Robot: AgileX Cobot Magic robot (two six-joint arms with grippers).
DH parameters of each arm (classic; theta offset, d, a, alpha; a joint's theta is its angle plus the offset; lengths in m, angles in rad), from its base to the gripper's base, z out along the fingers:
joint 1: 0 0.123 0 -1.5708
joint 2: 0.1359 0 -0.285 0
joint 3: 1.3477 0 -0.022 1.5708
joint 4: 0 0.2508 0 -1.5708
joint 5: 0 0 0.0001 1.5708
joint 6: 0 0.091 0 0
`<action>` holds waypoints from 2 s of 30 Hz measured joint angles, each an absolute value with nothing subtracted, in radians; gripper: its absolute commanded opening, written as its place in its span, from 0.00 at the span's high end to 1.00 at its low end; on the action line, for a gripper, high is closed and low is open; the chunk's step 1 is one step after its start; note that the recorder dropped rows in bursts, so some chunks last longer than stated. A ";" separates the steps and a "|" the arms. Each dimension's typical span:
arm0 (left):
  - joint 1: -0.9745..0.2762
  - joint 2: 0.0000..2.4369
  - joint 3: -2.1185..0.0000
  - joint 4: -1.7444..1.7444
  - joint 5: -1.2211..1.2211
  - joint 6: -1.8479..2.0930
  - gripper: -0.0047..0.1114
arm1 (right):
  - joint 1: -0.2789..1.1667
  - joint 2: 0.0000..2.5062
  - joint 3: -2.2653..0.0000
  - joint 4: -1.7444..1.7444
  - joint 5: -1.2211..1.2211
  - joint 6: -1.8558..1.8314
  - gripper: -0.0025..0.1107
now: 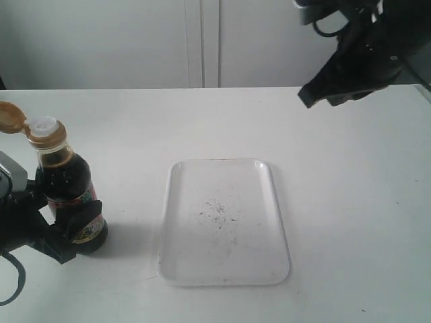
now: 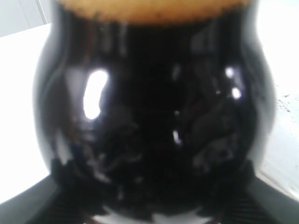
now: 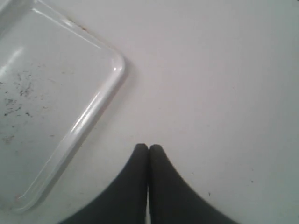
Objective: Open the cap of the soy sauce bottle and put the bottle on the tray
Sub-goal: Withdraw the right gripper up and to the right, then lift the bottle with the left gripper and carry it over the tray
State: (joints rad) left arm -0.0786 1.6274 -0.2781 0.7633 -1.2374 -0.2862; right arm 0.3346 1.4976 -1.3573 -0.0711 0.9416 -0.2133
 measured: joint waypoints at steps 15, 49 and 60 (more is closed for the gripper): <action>-0.079 1.452 -0.266 0.719 -1.128 -0.417 0.96 | 0.180 1.399 -1.076 -0.079 0.596 -0.193 0.98; -0.588 1.459 -0.681 0.589 -0.812 -0.546 0.96 | 0.115 1.399 -1.014 -0.061 0.439 -0.139 0.98; -0.681 1.647 -0.839 0.580 -0.750 -0.515 0.96 | 0.111 1.474 -1.006 -0.058 0.421 -0.135 0.98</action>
State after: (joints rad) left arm -0.6811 1.6472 -0.8394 0.5798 -0.7504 -0.5150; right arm 0.1107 1.4745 -1.0058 -0.0581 0.4210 -0.1345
